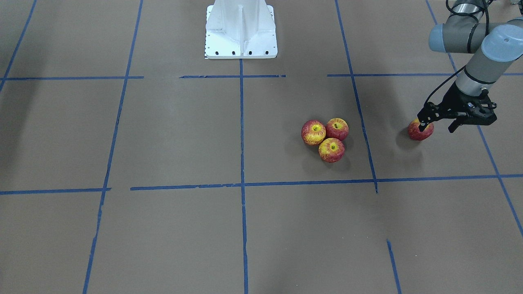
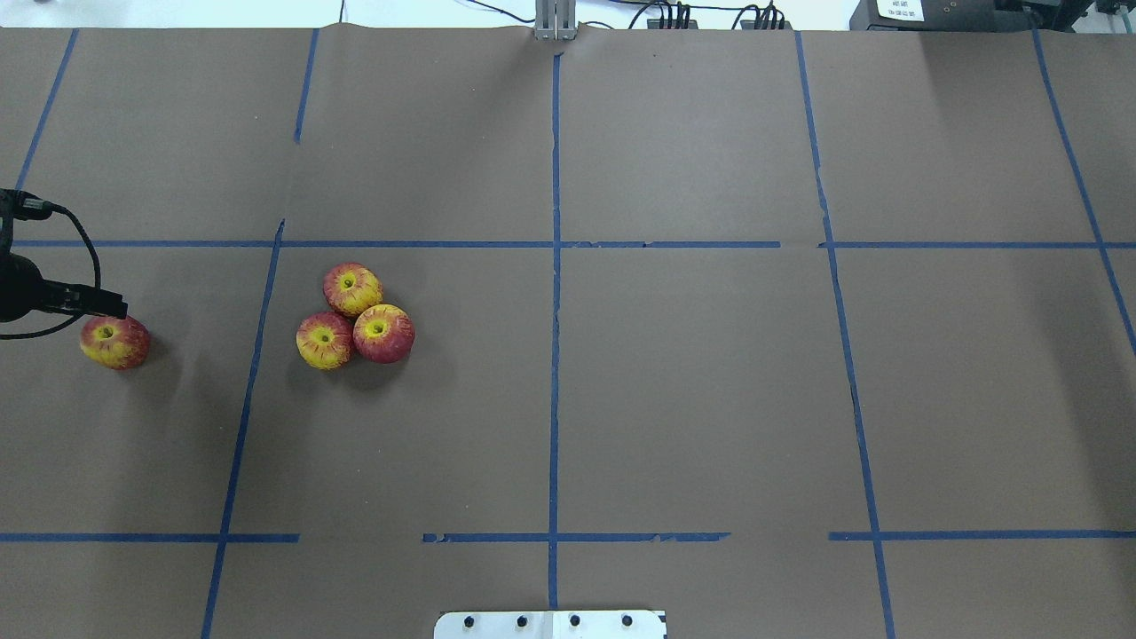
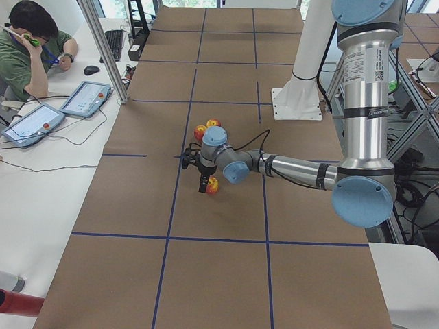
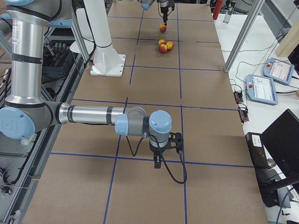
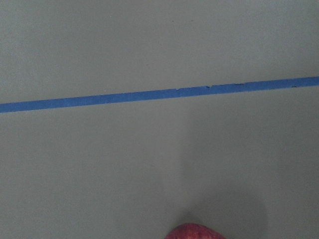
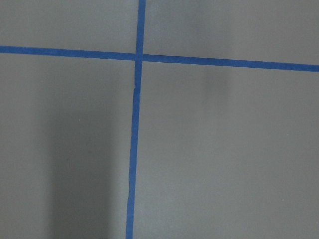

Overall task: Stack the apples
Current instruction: 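Move the left gripper down onto the lone red-yellow apple and close it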

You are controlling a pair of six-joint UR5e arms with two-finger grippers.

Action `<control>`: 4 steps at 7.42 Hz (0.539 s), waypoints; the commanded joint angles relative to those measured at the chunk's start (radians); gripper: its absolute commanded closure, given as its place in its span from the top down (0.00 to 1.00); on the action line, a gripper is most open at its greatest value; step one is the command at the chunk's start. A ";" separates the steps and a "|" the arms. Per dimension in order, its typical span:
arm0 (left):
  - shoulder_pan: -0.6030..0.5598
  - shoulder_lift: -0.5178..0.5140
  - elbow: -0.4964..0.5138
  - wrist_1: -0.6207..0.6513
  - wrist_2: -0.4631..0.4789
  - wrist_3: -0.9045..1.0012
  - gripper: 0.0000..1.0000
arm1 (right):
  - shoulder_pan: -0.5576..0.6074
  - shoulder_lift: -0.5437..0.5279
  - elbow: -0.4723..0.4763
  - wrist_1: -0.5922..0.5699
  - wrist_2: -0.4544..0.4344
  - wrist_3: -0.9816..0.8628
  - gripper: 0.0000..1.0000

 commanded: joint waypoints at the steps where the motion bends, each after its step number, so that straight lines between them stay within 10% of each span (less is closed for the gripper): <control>1: 0.017 0.000 0.006 0.000 0.000 -0.001 1.00 | 0.000 0.000 0.000 0.000 0.000 0.000 1.00; 4: 0.049 -0.002 0.015 0.000 -0.001 -0.003 1.00 | 0.000 0.000 0.000 0.000 0.000 0.000 1.00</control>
